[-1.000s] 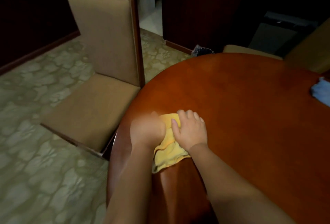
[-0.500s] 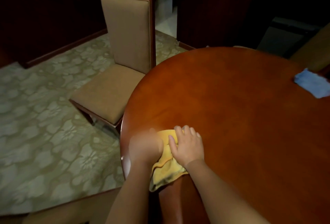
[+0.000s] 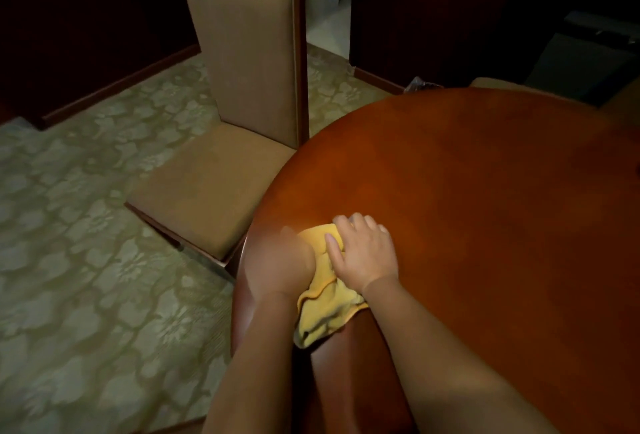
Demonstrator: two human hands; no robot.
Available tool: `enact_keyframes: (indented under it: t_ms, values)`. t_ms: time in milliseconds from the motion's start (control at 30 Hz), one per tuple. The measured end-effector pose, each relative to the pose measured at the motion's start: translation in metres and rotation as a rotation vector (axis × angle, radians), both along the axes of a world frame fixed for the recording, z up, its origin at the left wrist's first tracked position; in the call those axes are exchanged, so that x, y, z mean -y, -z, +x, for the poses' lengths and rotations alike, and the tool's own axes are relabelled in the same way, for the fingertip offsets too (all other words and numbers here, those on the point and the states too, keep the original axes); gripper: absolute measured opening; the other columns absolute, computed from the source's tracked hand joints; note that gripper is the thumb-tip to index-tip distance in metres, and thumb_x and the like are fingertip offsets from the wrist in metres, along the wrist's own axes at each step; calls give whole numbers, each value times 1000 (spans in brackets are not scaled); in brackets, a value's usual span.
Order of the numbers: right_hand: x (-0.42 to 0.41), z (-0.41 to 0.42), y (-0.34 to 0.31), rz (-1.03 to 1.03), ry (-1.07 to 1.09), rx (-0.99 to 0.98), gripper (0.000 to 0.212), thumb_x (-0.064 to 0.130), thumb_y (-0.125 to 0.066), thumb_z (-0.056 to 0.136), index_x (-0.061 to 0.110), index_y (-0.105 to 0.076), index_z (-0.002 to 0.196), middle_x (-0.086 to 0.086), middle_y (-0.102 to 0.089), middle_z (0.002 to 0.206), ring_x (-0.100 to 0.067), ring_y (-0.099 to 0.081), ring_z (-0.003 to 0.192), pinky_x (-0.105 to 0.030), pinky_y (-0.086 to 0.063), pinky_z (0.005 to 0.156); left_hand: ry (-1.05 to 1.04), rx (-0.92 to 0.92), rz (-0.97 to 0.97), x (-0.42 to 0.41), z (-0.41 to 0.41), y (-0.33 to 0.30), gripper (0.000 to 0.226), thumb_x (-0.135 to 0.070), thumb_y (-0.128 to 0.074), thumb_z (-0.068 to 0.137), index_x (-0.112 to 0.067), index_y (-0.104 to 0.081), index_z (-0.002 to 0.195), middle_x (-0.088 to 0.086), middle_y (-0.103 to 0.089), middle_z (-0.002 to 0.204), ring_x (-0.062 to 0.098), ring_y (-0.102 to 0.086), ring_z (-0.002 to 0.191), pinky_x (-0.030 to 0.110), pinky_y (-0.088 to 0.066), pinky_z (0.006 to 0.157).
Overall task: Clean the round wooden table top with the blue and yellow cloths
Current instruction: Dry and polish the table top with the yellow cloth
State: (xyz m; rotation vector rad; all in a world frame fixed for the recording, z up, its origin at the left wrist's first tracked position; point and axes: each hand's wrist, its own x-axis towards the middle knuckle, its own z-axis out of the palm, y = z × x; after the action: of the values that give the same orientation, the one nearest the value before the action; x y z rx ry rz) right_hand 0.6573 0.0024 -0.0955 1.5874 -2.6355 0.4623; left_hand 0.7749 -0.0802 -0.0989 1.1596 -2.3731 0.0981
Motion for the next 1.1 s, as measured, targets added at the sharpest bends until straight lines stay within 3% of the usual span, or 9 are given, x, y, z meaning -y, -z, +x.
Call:
enact_keyframes:
  t_ms: [300,500,733,900,1100]
  values:
    - [124,-87,3,-69,61,-28,49,46,-22,89,16,-59,101,-8,-60,90,-29,-56,86,-38,-42,69,7,-24,-104,125,-93,5,29,-23,-36,77,-10,-47,54,8,-43,39,22,-37,30,21,-22,44]
    - [154,-114,9,-161,152,-72,43,42,-31,88,11,-61,91,-11,-59,80,-33,-57,77,-38,-42,61,57,-3,-108,164,-129,7,27,-24,-38,74,-10,-49,54,7,-46,40,23,-40,29,20,-22,43]
    - [131,-89,5,-133,180,-70,44,42,-30,89,11,-60,94,-12,-60,80,-33,-57,76,-38,-43,62,130,3,-88,142,-104,1,29,-24,-37,78,-10,-49,56,6,-45,41,21,-37,31,20,-20,43]
    - [85,-40,4,-79,131,-35,45,44,-28,90,13,-60,98,-11,-60,83,-31,-57,79,-38,-43,65,104,9,-87,93,-49,0,27,-21,-38,79,-10,-47,55,6,-42,41,16,-23,36,21,-16,45]
    - [1,26,1,-39,59,2,46,46,-26,89,15,-59,99,-9,-59,85,-30,-56,81,-39,-44,68,69,17,-46,2,24,1,28,-22,-38,79,-10,-48,56,7,-44,43,22,-40,33,22,-29,41]
